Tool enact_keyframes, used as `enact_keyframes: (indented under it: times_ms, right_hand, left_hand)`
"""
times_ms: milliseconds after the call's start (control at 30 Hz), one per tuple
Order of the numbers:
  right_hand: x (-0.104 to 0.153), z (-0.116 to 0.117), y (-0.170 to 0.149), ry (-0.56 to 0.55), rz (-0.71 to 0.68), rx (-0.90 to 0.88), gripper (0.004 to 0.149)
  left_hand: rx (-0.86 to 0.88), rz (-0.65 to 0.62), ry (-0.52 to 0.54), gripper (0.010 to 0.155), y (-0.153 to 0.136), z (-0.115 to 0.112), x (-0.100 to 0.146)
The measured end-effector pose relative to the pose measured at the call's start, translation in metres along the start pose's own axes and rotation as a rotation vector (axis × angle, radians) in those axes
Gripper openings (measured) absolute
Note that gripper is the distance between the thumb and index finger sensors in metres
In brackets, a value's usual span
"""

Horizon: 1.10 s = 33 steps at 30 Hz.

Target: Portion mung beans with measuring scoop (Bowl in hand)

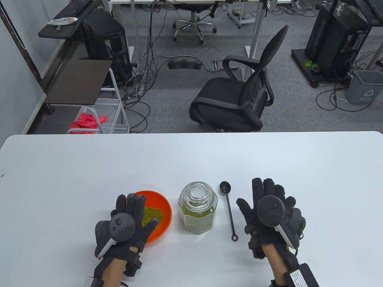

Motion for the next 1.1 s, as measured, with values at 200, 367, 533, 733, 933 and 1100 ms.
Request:
enact_keyframes:
  times_ms: [200,367,533,733,933,1100]
  right_hand:
    - [0.003,0.013,-0.003,0.011,0.001,0.002,0.078]
    - [0.006,0.025,-0.006,0.024,0.006,-0.008,0.078]
    - [0.009,0.036,-0.009,0.034,0.01,-0.011,0.078]
    - [0.014,0.05,-0.013,0.048,0.008,0.0,0.078]
    - [0.019,0.062,-0.018,0.064,0.011,0.003,0.078]
    - [0.02,0.069,-0.02,0.078,0.012,0.002,0.078]
  left_hand:
    - [-0.001,0.003,0.0,0.088,0.0,0.0,0.0]
    - [-0.002,0.004,0.001,0.088,0.0,0.001,0.0]
    - [-0.005,0.005,-0.002,0.088,0.0,0.0,0.0]
    - [-0.005,0.007,-0.002,0.088,0.0,0.0,0.0]
    - [-0.009,0.008,-0.002,0.088,-0.001,0.0,0.0]
    - [-0.013,0.01,-0.001,0.088,-0.001,0.001,0.0]
Point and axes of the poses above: the tracker on the back of each hand, its own y axis roughly to the thumb side, its own x axis roughly from the fingertips to the wrist, z = x × y, the point moved 3 cm from there along -x, roughly from the wrist to the fingertips, and after that the axes turned 11 degrees about x, right-handed, at the moved point
